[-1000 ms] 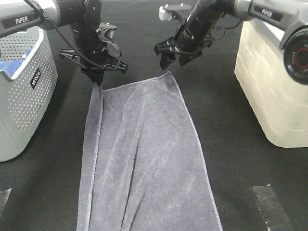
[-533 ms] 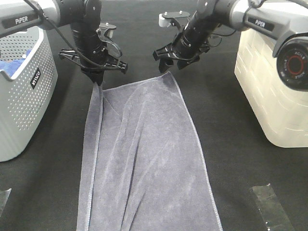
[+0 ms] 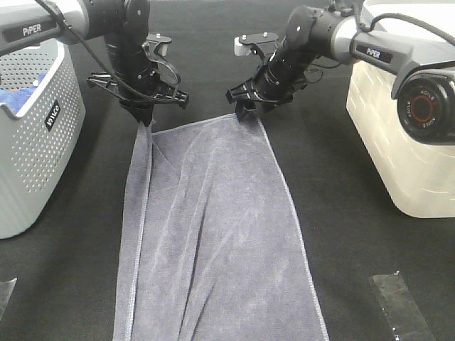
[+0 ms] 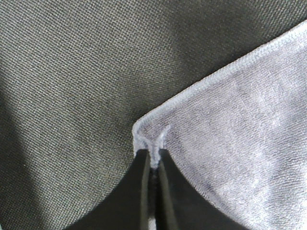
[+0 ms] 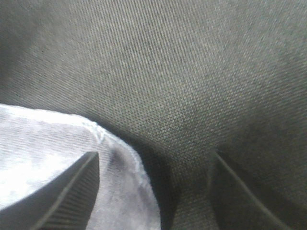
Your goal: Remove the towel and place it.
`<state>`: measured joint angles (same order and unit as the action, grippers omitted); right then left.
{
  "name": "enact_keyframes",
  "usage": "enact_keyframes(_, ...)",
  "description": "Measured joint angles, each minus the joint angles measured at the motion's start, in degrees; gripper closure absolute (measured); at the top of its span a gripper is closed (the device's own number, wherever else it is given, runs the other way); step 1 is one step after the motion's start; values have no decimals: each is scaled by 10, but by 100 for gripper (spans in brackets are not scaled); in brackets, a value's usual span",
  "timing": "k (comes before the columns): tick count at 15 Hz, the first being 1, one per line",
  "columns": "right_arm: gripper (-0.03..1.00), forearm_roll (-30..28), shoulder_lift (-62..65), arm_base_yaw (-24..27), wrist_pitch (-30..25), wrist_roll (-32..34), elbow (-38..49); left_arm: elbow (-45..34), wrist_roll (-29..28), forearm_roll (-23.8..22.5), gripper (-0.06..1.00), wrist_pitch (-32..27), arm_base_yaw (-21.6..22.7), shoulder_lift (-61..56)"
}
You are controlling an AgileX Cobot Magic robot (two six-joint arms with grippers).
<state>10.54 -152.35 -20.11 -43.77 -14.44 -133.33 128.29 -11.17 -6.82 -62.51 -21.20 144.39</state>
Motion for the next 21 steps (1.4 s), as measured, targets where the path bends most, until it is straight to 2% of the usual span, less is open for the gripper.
enact_keyframes(3, 37, -1, -11, 0, 7, 1, 0, 0, 0, 0, 94, 0, 0, 0)
enact_keyframes(6, 50, -4, -14, 2, 11, 2, 0, 0, 0, 0, 94, 0, 0, 0)
enact_keyframes(7, 57, -6, -14, 2, 12, 2, 0, 0, 0, 0, 94, 0, 0, 0)
enact_keyframes(11, 96, -8, -14, 2, 11, 3, 0, 0, 0, 0, 94, 1, 0, 0)
enact_keyframes(16, 97, -17, -11, 2, 7, 10, 0, 0, 0, 0, 94, 1, 0, 0)
enact_keyframes(21, 97, -123, 41, 2, -59, 78, 0, 0, 3, -1, 94, 21, 0, -1)
